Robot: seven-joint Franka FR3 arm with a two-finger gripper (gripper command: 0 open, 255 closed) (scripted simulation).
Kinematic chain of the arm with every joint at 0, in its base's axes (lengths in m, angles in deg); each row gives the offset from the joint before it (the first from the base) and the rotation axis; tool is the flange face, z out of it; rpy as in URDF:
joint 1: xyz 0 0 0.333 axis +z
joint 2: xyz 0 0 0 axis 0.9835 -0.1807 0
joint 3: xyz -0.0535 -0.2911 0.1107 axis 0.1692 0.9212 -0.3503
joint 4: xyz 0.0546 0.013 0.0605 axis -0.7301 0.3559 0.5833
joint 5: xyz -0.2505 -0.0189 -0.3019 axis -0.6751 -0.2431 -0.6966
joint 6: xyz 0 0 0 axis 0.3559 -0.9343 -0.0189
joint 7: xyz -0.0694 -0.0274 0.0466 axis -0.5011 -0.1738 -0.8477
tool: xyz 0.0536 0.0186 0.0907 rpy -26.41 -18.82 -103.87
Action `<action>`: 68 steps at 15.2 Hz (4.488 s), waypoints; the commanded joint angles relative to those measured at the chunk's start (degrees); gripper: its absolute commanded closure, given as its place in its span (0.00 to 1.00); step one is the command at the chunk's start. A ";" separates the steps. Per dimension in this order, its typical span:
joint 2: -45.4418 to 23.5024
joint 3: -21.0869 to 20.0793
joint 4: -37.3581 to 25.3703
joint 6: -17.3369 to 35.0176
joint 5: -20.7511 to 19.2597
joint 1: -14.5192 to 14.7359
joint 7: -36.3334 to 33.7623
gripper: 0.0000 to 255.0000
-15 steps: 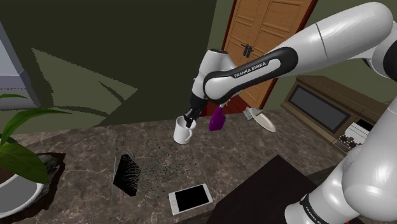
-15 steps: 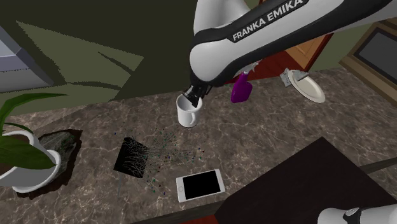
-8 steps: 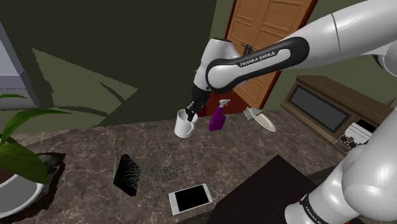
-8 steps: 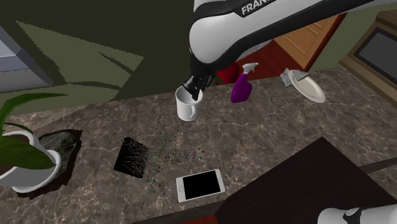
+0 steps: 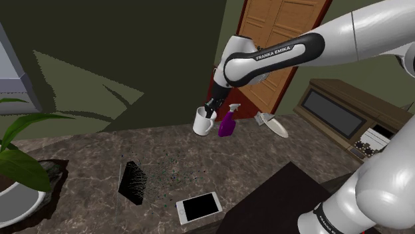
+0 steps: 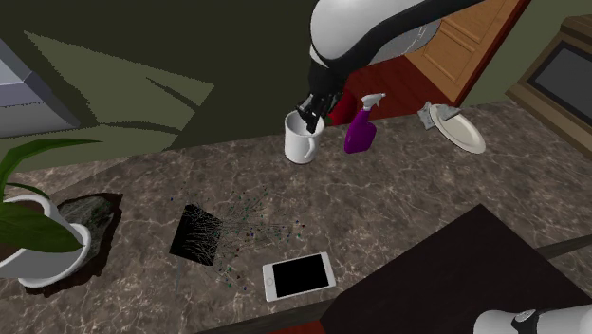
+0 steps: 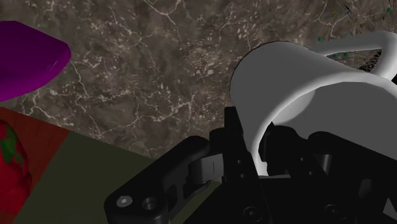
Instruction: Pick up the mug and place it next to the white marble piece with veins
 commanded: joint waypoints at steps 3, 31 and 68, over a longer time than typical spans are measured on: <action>-0.27 2.40 -0.77 -1.09 0.82 -3.01 5.92 1.00; -25.80 14.02 -39.19 -18.58 4.66 -24.36 37.93 1.00; -47.19 13.56 -50.33 -9.20 6.98 -29.28 44.50 1.00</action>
